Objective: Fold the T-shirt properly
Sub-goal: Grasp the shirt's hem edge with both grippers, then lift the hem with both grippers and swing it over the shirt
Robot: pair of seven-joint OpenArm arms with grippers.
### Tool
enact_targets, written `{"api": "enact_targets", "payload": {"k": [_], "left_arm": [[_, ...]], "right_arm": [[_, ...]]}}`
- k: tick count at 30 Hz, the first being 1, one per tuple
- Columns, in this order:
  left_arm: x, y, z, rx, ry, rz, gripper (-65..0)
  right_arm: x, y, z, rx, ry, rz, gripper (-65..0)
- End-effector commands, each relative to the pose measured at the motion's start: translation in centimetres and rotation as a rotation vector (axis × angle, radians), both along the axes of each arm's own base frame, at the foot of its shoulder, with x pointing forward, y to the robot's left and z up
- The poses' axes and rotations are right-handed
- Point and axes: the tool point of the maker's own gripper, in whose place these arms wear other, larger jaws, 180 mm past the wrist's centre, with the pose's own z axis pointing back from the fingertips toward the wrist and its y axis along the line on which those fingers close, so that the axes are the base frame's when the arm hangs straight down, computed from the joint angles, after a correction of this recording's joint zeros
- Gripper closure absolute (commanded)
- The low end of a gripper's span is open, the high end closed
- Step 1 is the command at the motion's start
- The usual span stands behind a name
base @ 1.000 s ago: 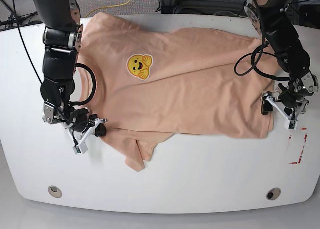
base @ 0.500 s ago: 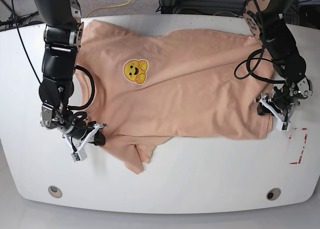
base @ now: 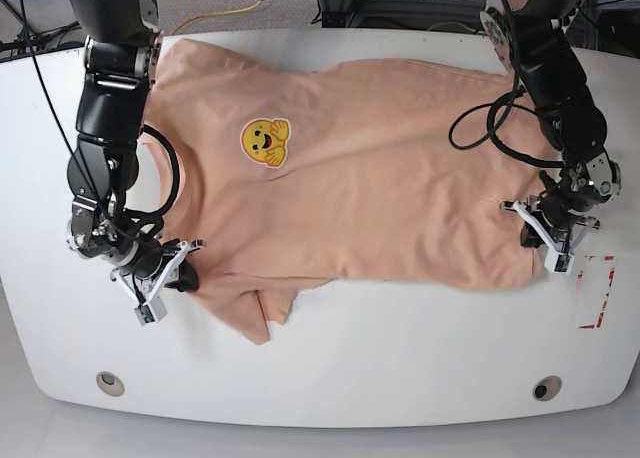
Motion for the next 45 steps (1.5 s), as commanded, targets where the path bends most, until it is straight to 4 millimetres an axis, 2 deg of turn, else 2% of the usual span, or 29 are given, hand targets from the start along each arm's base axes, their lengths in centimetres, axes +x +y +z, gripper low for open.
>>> {"api": "enact_targets", "payload": {"k": [1, 6, 11, 14, 17, 19, 21, 26, 28, 31, 33, 40, 43, 45], "left_arm": [[1.4, -0.3, 3.3, 0.042, -0.097, -0.028, 0.0], [0.4, -0.6, 4.3, 0.099, -0.121, -0.057, 0.0], [0.4, -0.6, 4.4, 0.102, -0.123, -0.058, 0.0], [0.6, -0.6, 5.0, 0.108, -0.139, -0.059, 0.0], [1.3, -0.7, 7.1, 0.134, -0.193, -0.062, 0.0], [1.9, -0.5, 9.3, 0.169, -0.221, -0.056, 0.0], [2.3, -0.2, 10.5, 0.192, -0.228, -0.048, 0.0], [3.5, 0.4, 15.8, 0.258, -0.311, -0.021, 0.0], [3.8, 0.6, 17.8, 0.284, -0.34, -0.008, 0.0], [4.2, 0.9, 21.1, 0.319, -0.39, 0.014, 0.0], [4.3, 1.5, 23.9, 0.358, -0.435, 0.036, 0.0], [4.1, 3.7, 33.0, 0.449, -0.574, 0.125, 0.0], [4.1, 4.2, 35.8, 0.457, -0.62, 0.153, 0.0], [4.1, 4.4, 36.7, 0.462, -0.638, 0.161, 0.0]], "right_arm": [[0.8, -0.1, 3.8, -0.032, -0.104, 0.017, 0.0], [-0.3, 0.2, 4.5, -0.084, -0.11, 0.043, 0.0], [-0.2, -0.3, 4.8, -0.098, -0.113, 0.041, 0.0], [1.1, -0.2, 6.6, -0.097, -0.155, 0.041, 0.0], [2.2, -0.4, 8.6, -0.103, -0.198, 0.038, 0.0], [3.3, -0.5, 10.8, -0.107, -0.243, 0.035, 0.0], [4.0, -0.5, 12.1, -0.109, -0.27, 0.035, 0.0], [6.0, -1.3, 17.4, -0.152, -0.351, 0.023, 0.0], [6.7, -1.1, 19.0, -0.194, -0.373, 0.038, 0.0], [7.7, -0.4, 22.6, -0.237, -0.437, 0.057, 0.0], [8.2, -0.8, 25.5, -0.26, -0.488, 0.055, 0.0], [8.8, -1.5, 36.1, -0.342, -0.628, 0.027, 0.0], [8.5, -1.7, 39.0, -0.361, -0.663, 0.012, 0.0], [8.1, -1.6, 40.3, -0.386, -0.687, 0.019, 0.0]]}}
